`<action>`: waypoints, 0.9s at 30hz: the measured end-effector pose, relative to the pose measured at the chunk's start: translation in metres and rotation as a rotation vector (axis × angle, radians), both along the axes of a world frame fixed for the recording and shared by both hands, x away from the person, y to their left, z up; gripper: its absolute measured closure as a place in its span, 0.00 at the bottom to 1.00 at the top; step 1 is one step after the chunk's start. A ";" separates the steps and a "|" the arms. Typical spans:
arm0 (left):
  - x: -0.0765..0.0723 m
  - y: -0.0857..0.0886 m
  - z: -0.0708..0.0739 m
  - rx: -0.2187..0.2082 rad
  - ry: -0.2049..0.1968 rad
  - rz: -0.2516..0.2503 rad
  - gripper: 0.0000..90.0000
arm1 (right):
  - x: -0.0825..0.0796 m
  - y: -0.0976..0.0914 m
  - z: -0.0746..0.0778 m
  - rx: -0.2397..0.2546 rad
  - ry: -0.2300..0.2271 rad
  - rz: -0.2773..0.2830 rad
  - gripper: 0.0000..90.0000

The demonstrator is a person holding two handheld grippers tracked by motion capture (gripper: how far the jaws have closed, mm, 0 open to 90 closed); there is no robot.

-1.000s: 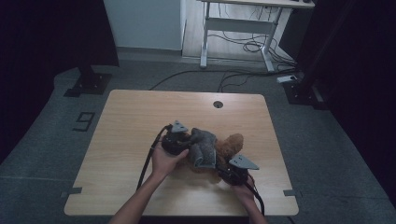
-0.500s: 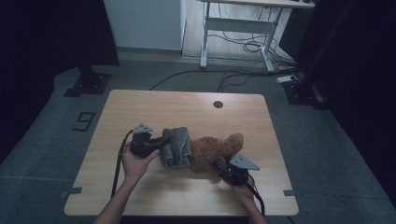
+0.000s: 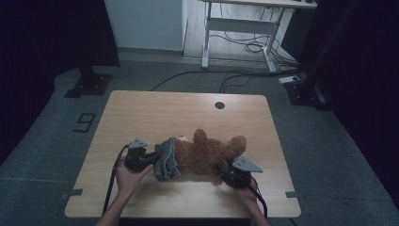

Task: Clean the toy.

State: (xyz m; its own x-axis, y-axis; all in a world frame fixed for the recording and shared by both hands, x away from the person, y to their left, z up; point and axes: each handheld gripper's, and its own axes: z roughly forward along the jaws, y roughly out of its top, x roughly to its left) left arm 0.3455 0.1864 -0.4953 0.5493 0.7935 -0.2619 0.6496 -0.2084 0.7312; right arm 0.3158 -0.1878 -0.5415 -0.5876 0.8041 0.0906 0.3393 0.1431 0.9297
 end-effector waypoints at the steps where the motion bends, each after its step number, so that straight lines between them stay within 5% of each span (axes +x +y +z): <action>1: 0.000 -0.001 -0.001 -0.006 0.001 0.003 0.84 | 0.000 0.000 0.000 0.001 0.001 0.000 0.65; 9: 0.016 -0.014 -0.005 -0.005 -0.026 0.035 0.84 | 0.004 0.001 -0.003 0.006 -0.011 -0.021 0.67; 20: 0.064 -0.027 -0.011 -0.039 -0.048 0.073 0.85 | 0.041 -0.001 -0.001 -0.010 -0.028 -0.067 0.69; 27: 0.067 -0.022 0.001 -0.068 -0.047 0.086 0.85 | 0.056 -0.009 -0.001 0.014 -0.018 -0.067 0.68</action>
State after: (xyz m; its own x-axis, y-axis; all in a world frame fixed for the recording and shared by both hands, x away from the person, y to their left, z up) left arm 0.4125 0.1643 -0.4946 0.4927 0.8195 -0.2929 0.6279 -0.1018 0.7716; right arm 0.3722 -0.1964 -0.5424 -0.5339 0.8406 0.0919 0.3312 0.1079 0.9374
